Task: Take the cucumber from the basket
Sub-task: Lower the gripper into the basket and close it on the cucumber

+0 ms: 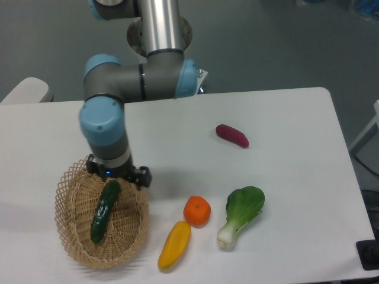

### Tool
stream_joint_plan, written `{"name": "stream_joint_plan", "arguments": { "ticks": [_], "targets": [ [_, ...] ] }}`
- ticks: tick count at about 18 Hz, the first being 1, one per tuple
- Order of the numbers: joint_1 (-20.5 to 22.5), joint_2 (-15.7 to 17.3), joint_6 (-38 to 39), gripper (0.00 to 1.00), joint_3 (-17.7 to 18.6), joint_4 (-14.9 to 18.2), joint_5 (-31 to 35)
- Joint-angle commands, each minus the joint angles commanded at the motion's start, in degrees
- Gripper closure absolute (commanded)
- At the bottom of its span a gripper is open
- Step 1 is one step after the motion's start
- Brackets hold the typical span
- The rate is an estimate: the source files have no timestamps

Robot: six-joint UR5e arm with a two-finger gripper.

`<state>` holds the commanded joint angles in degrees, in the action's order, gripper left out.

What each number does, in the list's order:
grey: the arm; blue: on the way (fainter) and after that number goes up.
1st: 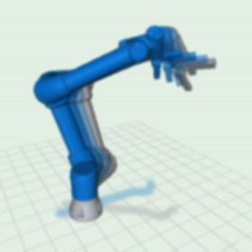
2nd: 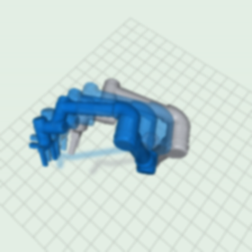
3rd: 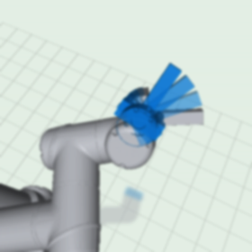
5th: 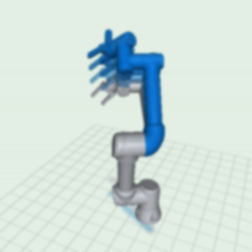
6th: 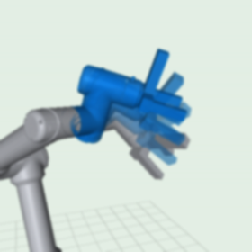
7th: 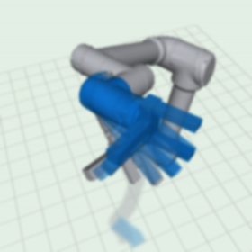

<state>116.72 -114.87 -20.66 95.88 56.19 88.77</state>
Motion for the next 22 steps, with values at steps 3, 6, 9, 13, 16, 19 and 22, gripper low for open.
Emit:
{"name": "stream_joint_plan", "arguments": {
  "ticks": [3,6,9,13,16,19,22],
  "targets": [
    [-1.06,-1.41,-0.09,0.00,0.71,-2.40,0.09],
    [-1.59,-2.82,-0.17,0.00,0.71,-3.18,0.17],
    [-1.76,-3.87,-0.09,0.00,0.62,-5.12,0.09],
    [-1.85,-4.93,-0.09,0.00,0.53,-5.56,0.18],
    [-2.03,-5.02,-0.26,0.06,0.36,-5.65,0.44],
    [-2.03,-5.45,-0.26,0.45,-0.17,-5.65,0.53],
    [-2.03,-5.37,-0.61,0.72,-0.35,-5.65,0.53]
  ]
}}
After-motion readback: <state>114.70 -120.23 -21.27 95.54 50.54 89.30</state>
